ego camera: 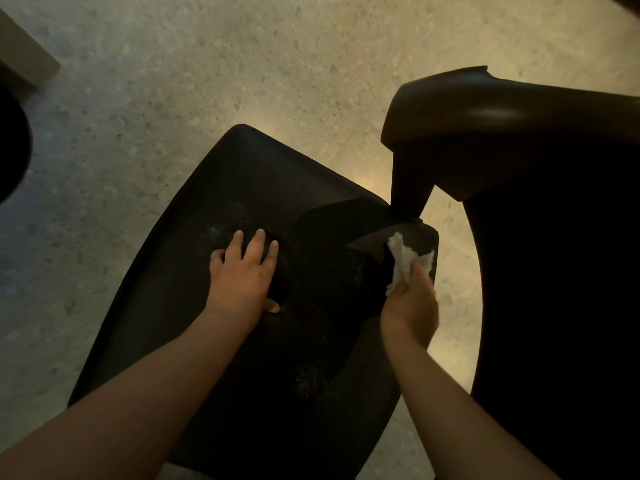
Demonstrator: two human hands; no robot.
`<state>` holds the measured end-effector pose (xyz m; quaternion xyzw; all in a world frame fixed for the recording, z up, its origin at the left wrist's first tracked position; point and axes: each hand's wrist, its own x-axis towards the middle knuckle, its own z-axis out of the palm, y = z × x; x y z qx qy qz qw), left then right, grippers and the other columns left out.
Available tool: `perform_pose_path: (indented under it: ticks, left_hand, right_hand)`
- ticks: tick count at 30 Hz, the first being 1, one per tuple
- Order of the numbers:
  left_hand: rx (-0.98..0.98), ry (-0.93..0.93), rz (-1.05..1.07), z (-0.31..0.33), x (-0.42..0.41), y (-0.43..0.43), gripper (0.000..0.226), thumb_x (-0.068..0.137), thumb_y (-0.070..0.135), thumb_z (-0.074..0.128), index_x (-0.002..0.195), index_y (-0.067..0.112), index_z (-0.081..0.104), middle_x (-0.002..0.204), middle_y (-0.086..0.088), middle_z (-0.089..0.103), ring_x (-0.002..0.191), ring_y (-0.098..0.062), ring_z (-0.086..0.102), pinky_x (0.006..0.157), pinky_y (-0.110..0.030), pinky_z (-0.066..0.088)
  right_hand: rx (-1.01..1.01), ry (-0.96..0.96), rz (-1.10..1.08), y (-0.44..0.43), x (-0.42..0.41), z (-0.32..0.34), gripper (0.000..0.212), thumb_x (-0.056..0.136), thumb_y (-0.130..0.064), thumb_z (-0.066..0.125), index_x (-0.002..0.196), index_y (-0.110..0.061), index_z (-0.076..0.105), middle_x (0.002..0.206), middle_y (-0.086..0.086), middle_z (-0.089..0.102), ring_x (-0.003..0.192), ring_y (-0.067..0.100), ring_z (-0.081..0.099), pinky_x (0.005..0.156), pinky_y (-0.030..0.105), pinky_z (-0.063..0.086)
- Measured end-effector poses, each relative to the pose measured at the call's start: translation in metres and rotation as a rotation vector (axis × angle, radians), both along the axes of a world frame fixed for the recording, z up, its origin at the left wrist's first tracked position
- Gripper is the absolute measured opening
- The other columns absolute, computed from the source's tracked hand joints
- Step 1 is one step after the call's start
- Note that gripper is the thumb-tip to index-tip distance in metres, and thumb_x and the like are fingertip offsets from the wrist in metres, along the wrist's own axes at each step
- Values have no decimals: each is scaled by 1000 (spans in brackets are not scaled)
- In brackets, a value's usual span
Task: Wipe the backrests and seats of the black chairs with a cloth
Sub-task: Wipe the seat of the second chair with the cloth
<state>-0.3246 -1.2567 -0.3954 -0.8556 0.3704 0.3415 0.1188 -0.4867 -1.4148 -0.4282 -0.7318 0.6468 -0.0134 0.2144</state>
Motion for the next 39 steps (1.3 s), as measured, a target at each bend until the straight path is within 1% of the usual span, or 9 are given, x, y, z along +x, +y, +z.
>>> perform_pose_path:
  ticks: [3, 6, 13, 18, 21, 23, 28, 33, 39]
  left_hand:
    - [6, 6, 6, 1, 0, -1, 108, 80, 49, 72, 156, 25, -2, 162, -7, -11, 148, -36, -7, 119, -54, 12]
    - [3, 1, 9, 0, 0, -1, 108, 80, 49, 72, 156, 25, -1, 162, -7, -10, 148, -36, -6, 119, -54, 12]
    - [-17, -32, -2, -4, -2, 1, 108, 81, 50, 71, 155, 25, -2, 162, -7, -10, 149, -36, -6, 118, -54, 13]
    - [-4, -5, -8, -2, 0, 1, 107, 81, 50, 70, 155, 25, -4, 162, -7, -12, 148, -36, -8, 119, -54, 12]
    - [-3, 5, 0, -1, 0, 0, 107, 82, 49, 70, 155, 26, -4, 162, -6, -13, 148, -35, -8, 119, -54, 11]
    - [-11, -8, -4, -2, -1, 1, 107, 82, 50, 70, 155, 26, -4, 162, -6, -12, 148, -36, -8, 119, -54, 12]
    - [-26, -15, -7, -4, -1, 3, 107, 82, 51, 69, 155, 26, -5, 162, -6, -14, 148, -36, -9, 118, -54, 11]
    - [-22, -20, -16, -4, -1, 3, 107, 83, 52, 68, 155, 25, -6, 162, -6, -14, 148, -36, -9, 119, -53, 12]
    - [-26, 0, -14, -2, 1, 3, 107, 83, 51, 68, 155, 25, -6, 162, -6, -15, 148, -36, -10, 118, -53, 10]
  right_hand:
    - [115, -94, 148, 19, -7, 22, 36, 101, -27, 44, 137, -24, 49, 126, 5, 61, 109, 24, 60, 87, 40, 53]
    - [62, -172, 255, 4, 2, 35, 41, 101, -27, 44, 142, -22, 45, 129, 7, 60, 113, 25, 60, 89, 39, 53]
    - [13, -119, 334, -44, 29, 2, 52, 101, -14, 42, 151, -21, 31, 145, 11, 46, 131, 31, 45, 99, 49, 48]
    - [169, -135, 417, -3, 21, 11, 44, 98, -15, 50, 139, -29, 48, 135, 2, 52, 118, 22, 55, 95, 35, 51]
    - [232, -243, 417, -2, 23, 23, 40, 99, -17, 51, 138, -26, 51, 137, -2, 51, 121, 14, 50, 86, 9, 38]
    - [143, -242, 386, -19, 35, 28, 41, 97, -20, 54, 138, -23, 49, 142, 2, 44, 123, 15, 47, 79, 6, 31]
    - [-109, -171, 459, -47, 69, 11, 34, 100, -22, 50, 131, -13, 59, 131, 10, 56, 120, 24, 53, 90, 23, 42]
    - [-22, -186, 477, -28, 70, 1, 29, 98, -19, 52, 125, -15, 63, 133, 6, 55, 123, 19, 47, 90, 14, 37]
    - [103, -200, 529, -14, 53, 22, 30, 96, -18, 55, 124, -13, 63, 128, 4, 57, 117, 21, 54, 96, 32, 50]
